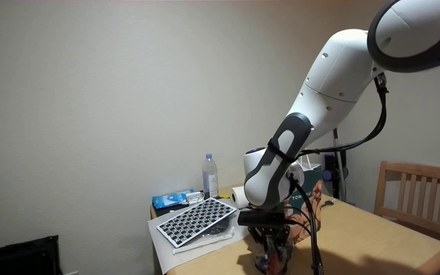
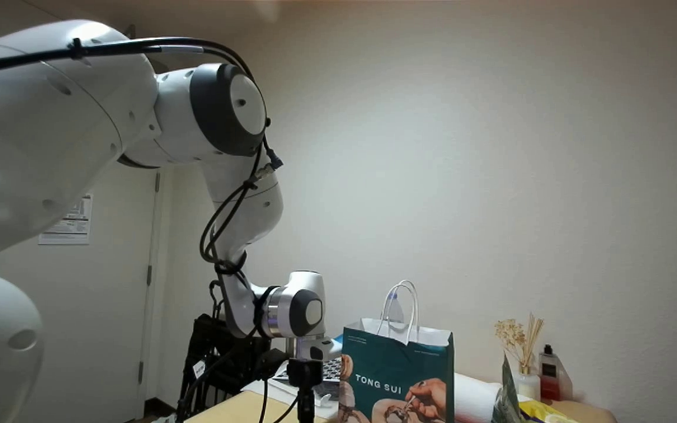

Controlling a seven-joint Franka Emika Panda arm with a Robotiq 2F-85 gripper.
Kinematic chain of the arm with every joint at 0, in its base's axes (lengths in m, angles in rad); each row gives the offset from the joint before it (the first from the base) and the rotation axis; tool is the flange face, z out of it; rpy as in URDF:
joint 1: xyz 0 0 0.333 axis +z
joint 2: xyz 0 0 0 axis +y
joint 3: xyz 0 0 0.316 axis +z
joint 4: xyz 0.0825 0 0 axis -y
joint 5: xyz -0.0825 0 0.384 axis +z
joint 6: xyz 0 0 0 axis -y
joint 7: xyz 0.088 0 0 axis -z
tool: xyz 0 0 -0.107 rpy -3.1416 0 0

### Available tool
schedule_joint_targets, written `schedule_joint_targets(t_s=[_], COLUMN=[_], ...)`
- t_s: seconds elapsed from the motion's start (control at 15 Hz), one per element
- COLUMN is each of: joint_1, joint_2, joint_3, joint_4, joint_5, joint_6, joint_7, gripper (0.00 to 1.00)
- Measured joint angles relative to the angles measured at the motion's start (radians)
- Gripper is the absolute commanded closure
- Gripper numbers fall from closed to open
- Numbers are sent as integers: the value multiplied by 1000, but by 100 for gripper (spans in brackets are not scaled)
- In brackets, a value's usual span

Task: Put the crumpled paper into the bag

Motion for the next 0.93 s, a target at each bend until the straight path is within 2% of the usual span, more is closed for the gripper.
schedule_joint_targets(t_s=[0.07, 0.2, 0.53, 0.8, 0.93], joint_1=[3, 20, 108, 179, 189], joint_2=[-2, -17, -140, -295, -380], joint_3=[-1, -9, -53, -100, -105], joint_4=[0, -5, -87, -179, -215], joint_5=[-1, -19, -140, -321, -435], joint_6=[3, 16, 91, 123, 109], joint_7=[0, 5, 90, 258, 351], gripper=[98, 100, 100, 100, 100])
